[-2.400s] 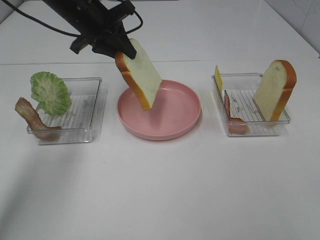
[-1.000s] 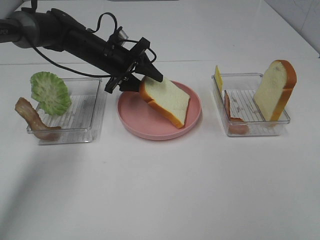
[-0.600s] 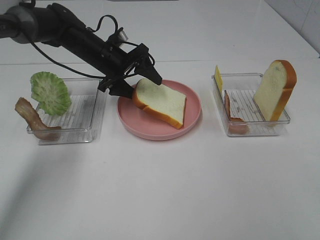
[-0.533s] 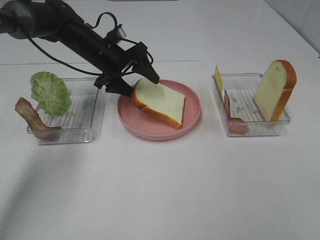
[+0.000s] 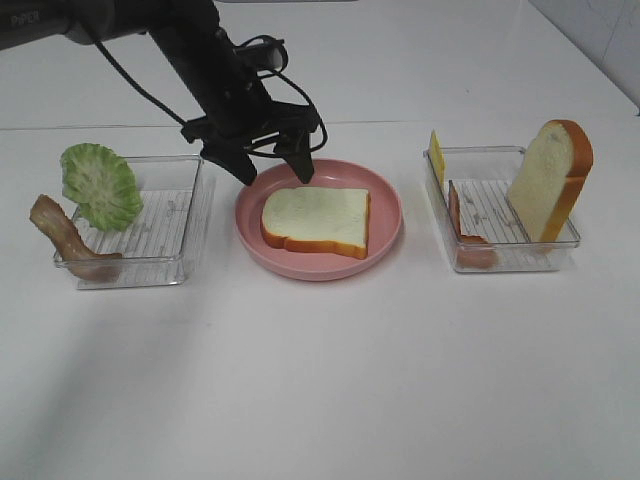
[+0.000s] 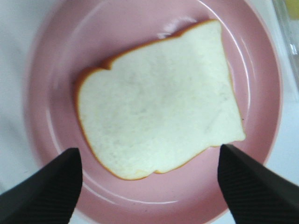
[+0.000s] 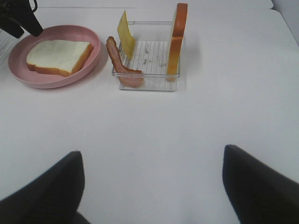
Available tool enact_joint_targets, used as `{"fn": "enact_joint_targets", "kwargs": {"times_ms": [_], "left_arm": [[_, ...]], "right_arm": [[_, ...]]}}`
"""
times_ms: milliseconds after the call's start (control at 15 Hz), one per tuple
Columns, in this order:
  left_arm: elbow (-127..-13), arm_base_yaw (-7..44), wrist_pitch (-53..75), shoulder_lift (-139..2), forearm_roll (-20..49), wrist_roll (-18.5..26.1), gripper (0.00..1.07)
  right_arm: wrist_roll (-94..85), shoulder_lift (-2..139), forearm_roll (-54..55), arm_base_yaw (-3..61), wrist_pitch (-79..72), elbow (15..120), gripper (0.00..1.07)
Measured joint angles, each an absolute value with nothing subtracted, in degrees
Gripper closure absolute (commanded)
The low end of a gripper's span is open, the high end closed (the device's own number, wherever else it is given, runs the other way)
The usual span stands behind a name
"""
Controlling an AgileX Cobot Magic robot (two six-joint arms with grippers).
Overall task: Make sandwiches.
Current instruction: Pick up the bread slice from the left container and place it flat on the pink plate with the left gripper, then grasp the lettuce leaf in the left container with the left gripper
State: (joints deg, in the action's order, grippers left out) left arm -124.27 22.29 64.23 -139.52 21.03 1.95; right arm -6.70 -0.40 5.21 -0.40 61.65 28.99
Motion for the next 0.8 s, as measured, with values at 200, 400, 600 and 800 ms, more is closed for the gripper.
{"fn": "enact_joint_targets", "kwargs": {"times_ms": [200,400,600,800], "left_arm": [[-131.09,22.40,68.98,-139.11,12.89,-3.84,0.30],[-134.19,22.40,69.27,-137.68,10.66,-5.61,0.30],[-134.53,21.89,69.44,-134.47,5.96,-6.02,0.35],[-133.61,18.68,69.56,-131.67,4.47,-6.65,0.35]], "right_arm": [[-6.70,-0.40,5.21,-0.40,61.65,28.99,0.31],[-6.70,-0.40,5.21,-0.40,61.65,28.99,0.31],[-6.70,-0.40,5.21,-0.40,61.65,28.99,0.31],[-6.70,-0.40,5.21,-0.40,61.65,28.99,0.31]]}}
